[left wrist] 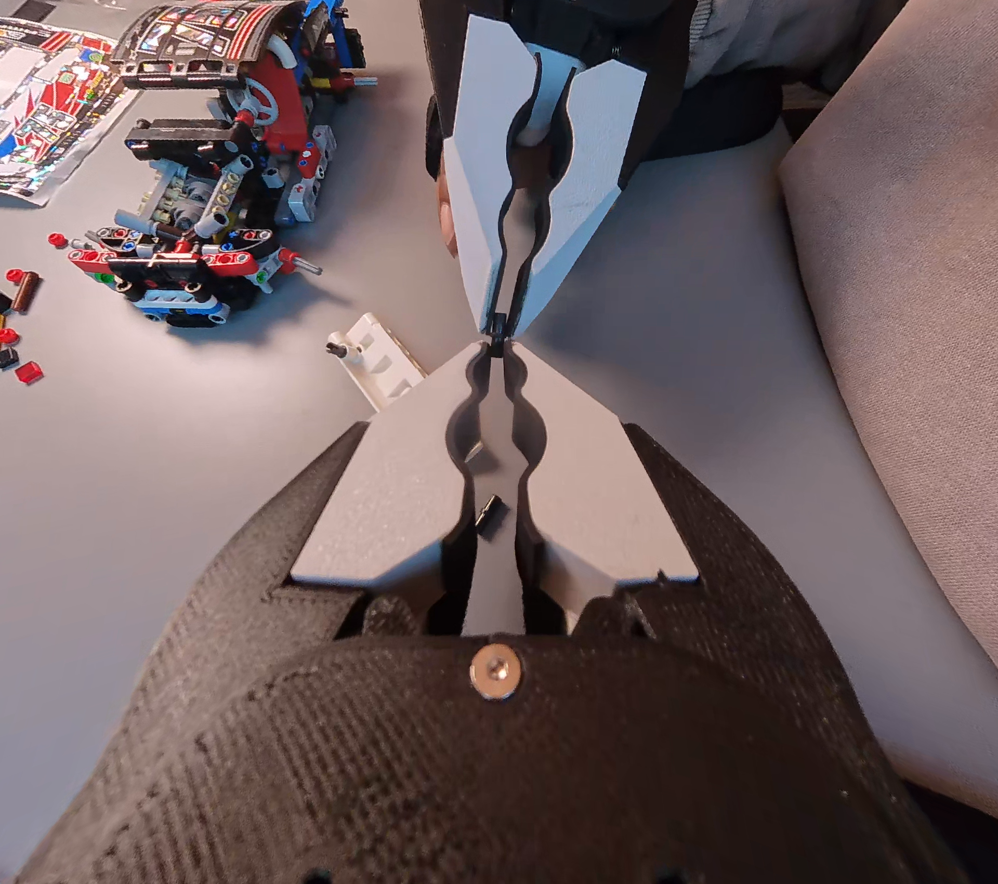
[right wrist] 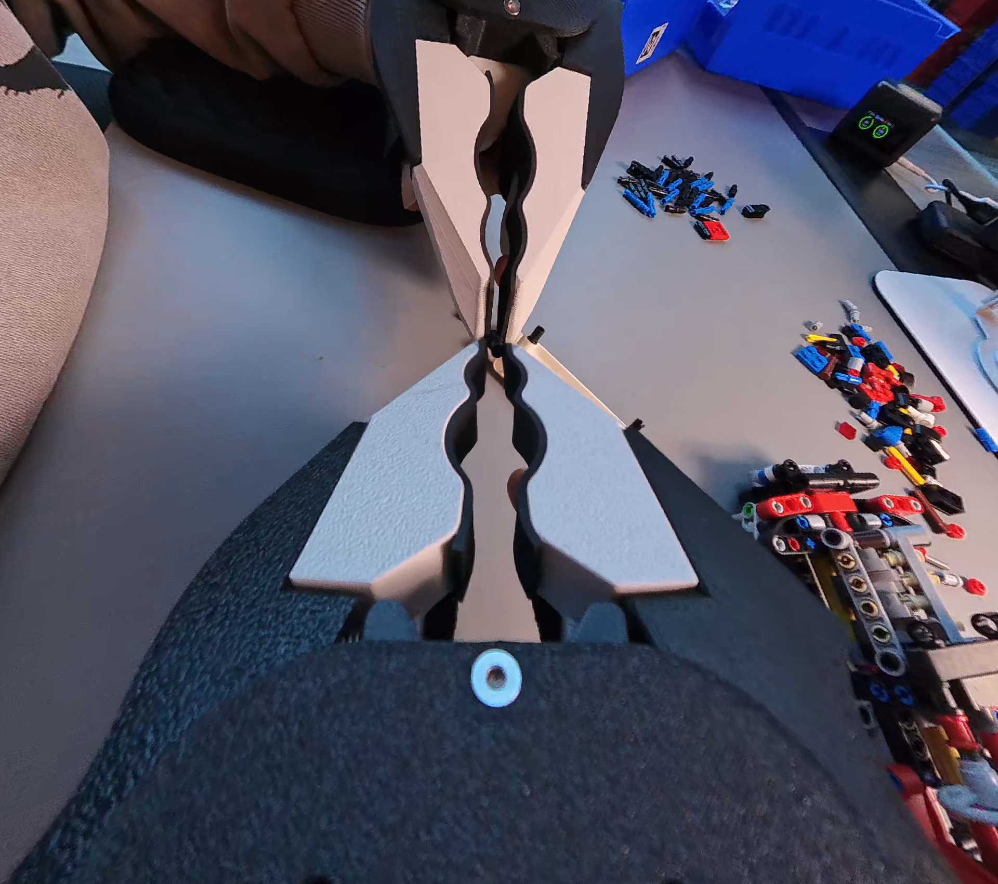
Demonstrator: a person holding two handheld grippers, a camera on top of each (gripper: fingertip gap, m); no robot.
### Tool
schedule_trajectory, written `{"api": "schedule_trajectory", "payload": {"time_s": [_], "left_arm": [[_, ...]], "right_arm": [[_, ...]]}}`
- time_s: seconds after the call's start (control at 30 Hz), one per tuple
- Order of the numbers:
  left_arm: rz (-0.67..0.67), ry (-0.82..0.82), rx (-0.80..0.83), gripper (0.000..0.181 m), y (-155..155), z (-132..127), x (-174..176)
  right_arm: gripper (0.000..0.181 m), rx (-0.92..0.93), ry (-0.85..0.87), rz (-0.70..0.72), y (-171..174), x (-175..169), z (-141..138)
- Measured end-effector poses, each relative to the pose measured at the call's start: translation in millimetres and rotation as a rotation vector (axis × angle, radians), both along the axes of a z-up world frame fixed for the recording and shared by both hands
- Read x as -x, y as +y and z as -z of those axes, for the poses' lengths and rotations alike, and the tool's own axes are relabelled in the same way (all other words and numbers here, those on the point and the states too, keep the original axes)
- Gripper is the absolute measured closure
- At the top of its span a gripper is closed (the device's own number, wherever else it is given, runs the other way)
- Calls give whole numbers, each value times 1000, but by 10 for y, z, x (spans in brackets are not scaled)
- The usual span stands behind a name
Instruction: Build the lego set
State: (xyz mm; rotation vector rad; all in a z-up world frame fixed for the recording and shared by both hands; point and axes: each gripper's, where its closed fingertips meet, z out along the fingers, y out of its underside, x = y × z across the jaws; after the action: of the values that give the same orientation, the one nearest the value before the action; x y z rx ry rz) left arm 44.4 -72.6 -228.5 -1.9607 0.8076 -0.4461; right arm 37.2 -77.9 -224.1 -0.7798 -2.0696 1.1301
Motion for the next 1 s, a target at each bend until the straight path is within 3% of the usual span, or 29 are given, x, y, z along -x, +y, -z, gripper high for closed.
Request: {"api": "schedule_trajectory", "payload": {"time_s": [0.27,0.4,0.57,1.0], "left_arm": [[-32,0,-6,178,37,4,30],[-160,-8,-43,161,152,-52,292],[-334,23,6,159,263,62,671],[-348,-33,272,155,340,340,511]], "right_arm": [[179,-9,-19,24,33,14,15],[179,-41,-46,116,222,73,69],[179,-137,-96,186,408,87,220],[179,-174,-124,191,416,88,298]]}}
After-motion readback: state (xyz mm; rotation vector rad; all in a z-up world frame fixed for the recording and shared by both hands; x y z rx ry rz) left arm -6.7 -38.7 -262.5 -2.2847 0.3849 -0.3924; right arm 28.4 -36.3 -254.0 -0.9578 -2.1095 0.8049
